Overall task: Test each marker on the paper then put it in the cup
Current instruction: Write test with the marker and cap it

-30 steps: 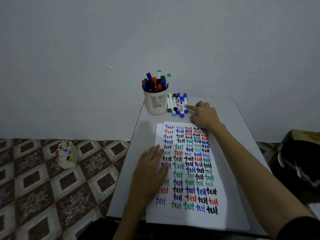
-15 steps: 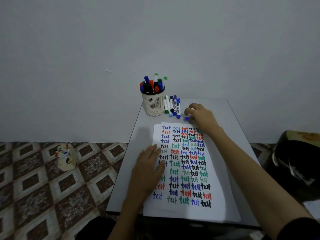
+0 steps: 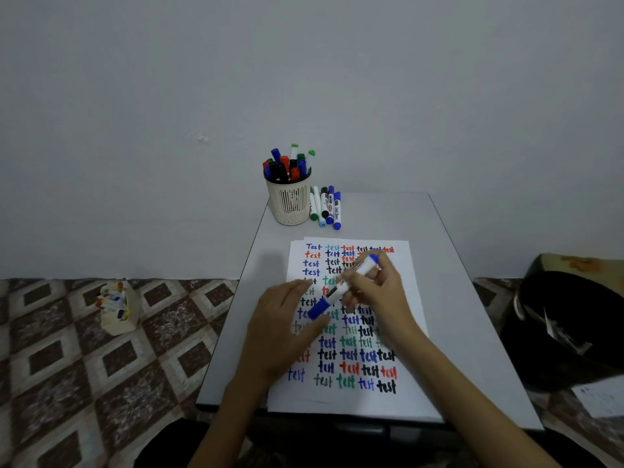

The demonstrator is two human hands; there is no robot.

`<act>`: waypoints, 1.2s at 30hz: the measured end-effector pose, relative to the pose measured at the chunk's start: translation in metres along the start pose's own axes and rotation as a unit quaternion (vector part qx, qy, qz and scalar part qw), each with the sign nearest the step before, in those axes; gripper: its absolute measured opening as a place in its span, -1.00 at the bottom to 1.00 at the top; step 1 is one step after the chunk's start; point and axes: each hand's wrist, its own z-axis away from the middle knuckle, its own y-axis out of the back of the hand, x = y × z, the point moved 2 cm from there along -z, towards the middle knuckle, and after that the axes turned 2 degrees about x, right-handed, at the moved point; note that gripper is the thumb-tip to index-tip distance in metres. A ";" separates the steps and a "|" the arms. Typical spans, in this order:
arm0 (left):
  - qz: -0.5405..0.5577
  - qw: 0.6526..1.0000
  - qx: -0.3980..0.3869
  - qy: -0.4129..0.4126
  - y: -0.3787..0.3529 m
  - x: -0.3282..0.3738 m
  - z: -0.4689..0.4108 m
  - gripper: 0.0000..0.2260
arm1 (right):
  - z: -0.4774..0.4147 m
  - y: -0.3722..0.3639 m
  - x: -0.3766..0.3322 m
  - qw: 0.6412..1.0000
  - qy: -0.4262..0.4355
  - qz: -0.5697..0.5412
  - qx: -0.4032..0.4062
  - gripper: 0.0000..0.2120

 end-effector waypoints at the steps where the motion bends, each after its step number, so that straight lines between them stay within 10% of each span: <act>1: -0.016 0.999 0.006 -0.031 0.001 0.003 0.000 -0.50 | 0.005 -0.003 0.002 1.000 -0.008 -0.011 -0.008 -0.83; 6: -0.011 0.996 -0.002 -0.086 0.003 0.011 0.006 -0.75 | 0.016 -0.013 0.008 0.994 -0.040 0.005 -0.102 -0.76; 26: 0.105 0.988 -0.073 -0.090 0.008 0.014 0.012 -0.67 | 0.011 -0.007 0.007 0.980 -0.055 -0.031 -0.189 -0.77; 36: -0.031 0.997 -0.004 -0.075 0.001 0.008 0.006 -0.71 | -0.048 0.056 -0.026 0.989 -0.001 -0.120 0.086 -0.91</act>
